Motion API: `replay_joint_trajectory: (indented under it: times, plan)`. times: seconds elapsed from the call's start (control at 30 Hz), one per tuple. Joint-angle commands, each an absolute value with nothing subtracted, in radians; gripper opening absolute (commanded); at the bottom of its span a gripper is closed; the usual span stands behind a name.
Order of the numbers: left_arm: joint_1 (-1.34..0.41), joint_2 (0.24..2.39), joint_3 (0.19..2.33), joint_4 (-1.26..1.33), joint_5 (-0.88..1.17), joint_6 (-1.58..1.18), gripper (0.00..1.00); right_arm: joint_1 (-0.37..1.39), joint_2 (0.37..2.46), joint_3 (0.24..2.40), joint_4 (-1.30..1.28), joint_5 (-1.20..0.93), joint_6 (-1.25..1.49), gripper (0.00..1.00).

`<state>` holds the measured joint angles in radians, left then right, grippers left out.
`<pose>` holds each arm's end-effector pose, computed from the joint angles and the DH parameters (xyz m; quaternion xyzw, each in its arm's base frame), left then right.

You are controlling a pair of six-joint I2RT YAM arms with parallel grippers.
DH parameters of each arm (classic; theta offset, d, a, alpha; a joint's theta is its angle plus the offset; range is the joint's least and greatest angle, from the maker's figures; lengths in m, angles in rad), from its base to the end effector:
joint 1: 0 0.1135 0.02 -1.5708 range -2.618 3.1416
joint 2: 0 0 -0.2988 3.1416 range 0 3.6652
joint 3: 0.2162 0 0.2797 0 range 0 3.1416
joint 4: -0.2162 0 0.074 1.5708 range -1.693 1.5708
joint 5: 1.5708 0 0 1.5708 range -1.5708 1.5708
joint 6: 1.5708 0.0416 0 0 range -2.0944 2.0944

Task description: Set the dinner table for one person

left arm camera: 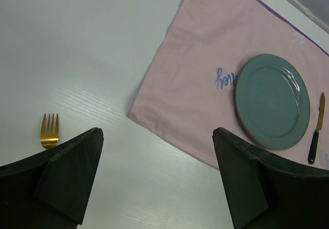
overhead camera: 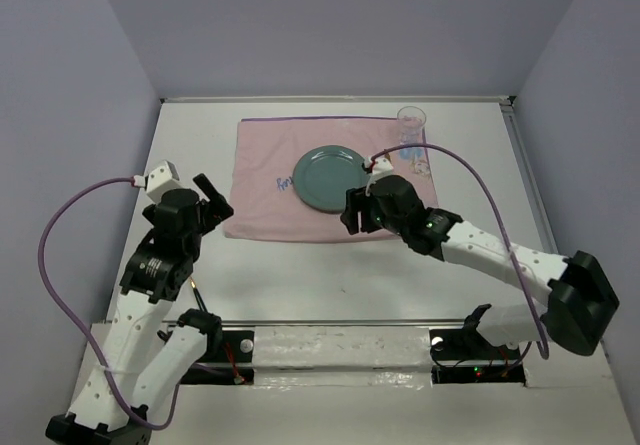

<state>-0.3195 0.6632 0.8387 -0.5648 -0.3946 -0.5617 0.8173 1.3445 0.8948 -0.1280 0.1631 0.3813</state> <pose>0.1446 -0.0310 0.3616 -0.2068 0.7953 -0.0857 0.5634 0.2249 0.2298 0.2771 -0.1516 0.8640 0.2087 0.4325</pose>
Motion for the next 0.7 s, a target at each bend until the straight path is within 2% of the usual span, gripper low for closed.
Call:
replay_joint_trajectory:
  times: [0.0, 0.23, 0.33, 0.57, 0.67]
  plan:
    - [-0.239, 0.744, 0.907, -0.715, -0.348, -0.633, 0.99, 0.818, 1.171, 0.865, -0.126, 0.147, 0.35, 0.66]
    - [-0.137, 0.921, 0.862, -0.794, -0.289, -0.706, 0.98, 0.818, 1.037, 0.79, -0.133, 0.14, 0.334, 0.65]
    - [-0.078, 0.991, 0.864, -0.811, -0.258, -0.729, 0.86, 0.818, 1.025, 0.776, -0.124, 0.15, 0.327, 0.65]
    - [0.03, 1.133, 0.835, -0.887, -0.383, -0.759, 0.74, 0.808, 1.066, 0.77, -0.12, 0.152, 0.336, 0.63]
    - [0.052, 1.202, 0.848, -0.917, -0.413, -0.768, 0.72, 0.79, 1.075, 0.77, -0.117, 0.153, 0.337, 0.63]
